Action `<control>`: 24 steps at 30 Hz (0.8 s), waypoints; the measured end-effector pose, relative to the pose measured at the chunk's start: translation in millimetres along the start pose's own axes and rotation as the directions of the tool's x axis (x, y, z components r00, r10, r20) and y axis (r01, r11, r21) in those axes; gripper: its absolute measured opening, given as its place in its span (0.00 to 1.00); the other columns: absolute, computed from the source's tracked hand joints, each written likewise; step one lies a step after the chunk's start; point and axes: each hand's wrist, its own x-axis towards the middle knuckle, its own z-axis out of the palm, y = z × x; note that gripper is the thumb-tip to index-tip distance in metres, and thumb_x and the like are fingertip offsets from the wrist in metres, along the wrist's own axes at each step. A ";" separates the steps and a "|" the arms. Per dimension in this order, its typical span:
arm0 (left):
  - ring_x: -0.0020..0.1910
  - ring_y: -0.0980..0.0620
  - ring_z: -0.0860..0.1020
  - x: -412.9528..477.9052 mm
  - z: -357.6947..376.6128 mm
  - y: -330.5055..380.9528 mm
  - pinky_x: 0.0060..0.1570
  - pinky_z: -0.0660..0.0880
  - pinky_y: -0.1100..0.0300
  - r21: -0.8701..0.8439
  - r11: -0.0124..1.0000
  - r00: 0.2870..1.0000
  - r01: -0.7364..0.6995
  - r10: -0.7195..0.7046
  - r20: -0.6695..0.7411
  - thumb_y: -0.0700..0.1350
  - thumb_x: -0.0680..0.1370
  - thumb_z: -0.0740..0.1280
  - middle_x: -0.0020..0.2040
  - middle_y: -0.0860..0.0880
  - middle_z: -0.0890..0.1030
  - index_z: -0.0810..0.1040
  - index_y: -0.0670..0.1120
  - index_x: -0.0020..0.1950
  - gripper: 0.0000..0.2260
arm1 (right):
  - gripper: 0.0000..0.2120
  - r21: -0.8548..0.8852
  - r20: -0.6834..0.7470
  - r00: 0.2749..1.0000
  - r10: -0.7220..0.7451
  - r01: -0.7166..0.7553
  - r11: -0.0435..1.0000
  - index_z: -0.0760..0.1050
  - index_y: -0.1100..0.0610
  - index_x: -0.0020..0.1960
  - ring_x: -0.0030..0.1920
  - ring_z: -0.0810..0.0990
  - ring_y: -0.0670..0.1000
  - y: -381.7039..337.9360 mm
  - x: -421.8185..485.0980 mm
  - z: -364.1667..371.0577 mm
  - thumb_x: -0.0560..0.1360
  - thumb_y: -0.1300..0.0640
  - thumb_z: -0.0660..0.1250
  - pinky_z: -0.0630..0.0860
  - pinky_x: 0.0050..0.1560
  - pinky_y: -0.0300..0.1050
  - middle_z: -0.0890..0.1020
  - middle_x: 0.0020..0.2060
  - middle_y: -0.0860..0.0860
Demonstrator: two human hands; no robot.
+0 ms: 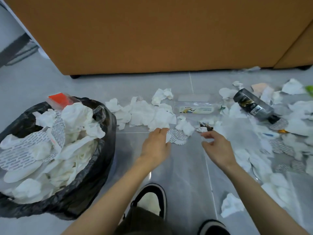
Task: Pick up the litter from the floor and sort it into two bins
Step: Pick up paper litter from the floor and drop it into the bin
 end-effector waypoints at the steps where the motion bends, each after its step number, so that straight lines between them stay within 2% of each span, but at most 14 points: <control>1: 0.68 0.46 0.65 5.3 5.9 -2.0 0.65 0.67 0.54 -0.011 1.000 1.000 0.005 -0.005 0.008 0.45 0.79 0.59 0.70 0.46 0.66 0.60 0.47 0.74 0.23 | 0.14 -0.039 -0.011 1.000 0.000 0.000 0.999 0.76 0.55 0.59 0.55 0.76 0.54 7.3 4.1 -2.0 0.75 0.63 0.64 0.66 0.51 0.39 0.76 0.59 0.53; 3: 0.72 0.46 0.59 17.9 19.3 -0.4 0.68 0.64 0.53 -0.008 1.000 0.999 0.000 0.000 0.040 0.46 0.80 0.60 0.74 0.46 0.58 0.55 0.48 0.76 0.26 | 0.15 -0.127 -0.056 0.998 0.018 -0.025 0.992 0.76 0.53 0.59 0.61 0.72 0.57 25.7 11.4 -9.6 0.73 0.63 0.65 0.63 0.58 0.41 0.74 0.62 0.55; 6: 0.76 0.42 0.49 35.1 29.5 -2.9 0.70 0.61 0.50 0.075 0.997 0.998 -0.025 0.020 0.060 0.48 0.80 0.61 0.78 0.46 0.45 0.51 0.54 0.77 0.29 | 0.18 -0.181 -0.092 0.994 0.051 -0.067 0.981 0.75 0.53 0.61 0.63 0.65 0.58 41.3 16.2 -14.1 0.73 0.63 0.64 0.56 0.49 0.36 0.70 0.64 0.54; 9: 0.75 0.36 0.40 51.6 32.8 -7.8 0.71 0.58 0.46 0.176 0.984 0.998 -0.010 0.000 0.059 0.51 0.78 0.63 0.77 0.46 0.36 0.48 0.59 0.76 0.32 | 0.21 -0.243 -0.081 0.995 0.058 -0.077 0.967 0.71 0.51 0.65 0.64 0.62 0.57 40.3 21.3 -14.7 0.73 0.61 0.65 0.62 0.56 0.43 0.67 0.66 0.52; 12: 0.74 0.34 0.38 69.8 33.7 -10.4 0.71 0.55 0.43 0.242 0.970 0.994 0.031 -0.054 0.090 0.56 0.77 0.64 0.76 0.45 0.34 0.44 0.60 0.76 0.36 | 0.23 -0.363 -0.065 0.998 -0.006 -0.018 0.931 0.69 0.50 0.67 0.63 0.62 0.58 34.7 28.4 -10.6 0.73 0.58 0.66 0.64 0.62 0.48 0.66 0.69 0.51; 14: 0.75 0.34 0.44 80.9 34.5 -14.2 0.71 0.55 0.43 0.251 0.967 0.987 0.046 -0.082 0.137 0.57 0.76 0.64 0.77 0.45 0.38 0.44 0.60 0.76 0.36 | 0.23 -0.389 -0.016 0.995 -0.094 0.080 0.918 0.69 0.51 0.68 0.63 0.62 0.57 29.5 33.8 -3.4 0.73 0.57 0.66 0.63 0.63 0.45 0.66 0.69 0.51; 16: 0.73 0.37 0.53 85.6 35.8 -18.3 0.70 0.58 0.47 0.232 0.972 0.984 0.038 -0.076 0.160 0.57 0.77 0.64 0.78 0.45 0.47 0.46 0.57 0.77 0.35 | 0.24 -0.382 0.066 0.984 -0.166 0.178 0.907 0.68 0.51 0.69 0.66 0.60 0.56 21.5 38.5 5.6 0.74 0.57 0.66 0.62 0.66 0.45 0.63 0.72 0.51; 18: 0.70 0.41 0.59 84.5 39.2 -19.7 0.67 0.62 0.53 0.201 0.980 0.992 0.013 -0.038 0.121 0.55 0.77 0.64 0.76 0.48 0.56 0.52 0.54 0.77 0.32 | 0.27 -0.378 0.158 0.963 -0.219 0.264 0.887 0.64 0.50 0.72 0.71 0.57 0.55 15.0 45.5 16.2 0.74 0.57 0.65 0.59 0.69 0.45 0.59 0.74 0.51; 21: 0.65 0.45 0.64 77.9 47.3 -15.7 0.62 0.65 0.58 0.117 0.992 0.999 -0.037 0.033 0.035 0.50 0.78 0.64 0.71 0.50 0.64 0.59 0.51 0.75 0.27 | 0.33 -0.389 0.305 0.929 -0.208 0.321 0.863 0.54 0.49 0.76 0.74 0.53 0.54 11.3 57.0 29.5 0.75 0.56 0.65 0.56 0.72 0.46 0.53 0.76 0.50; 24: 0.62 0.47 0.66 68.9 53.6 -16.4 0.61 0.68 0.57 0.014 0.999 0.999 -0.039 0.039 0.006 0.45 0.78 0.64 0.67 0.51 0.68 0.64 0.51 0.73 0.23 | 0.38 -0.438 0.418 0.900 -0.127 0.322 0.839 0.48 0.50 0.77 0.75 0.52 0.55 11.3 61.8 41.7 0.75 0.53 0.66 0.57 0.73 0.50 0.52 0.76 0.51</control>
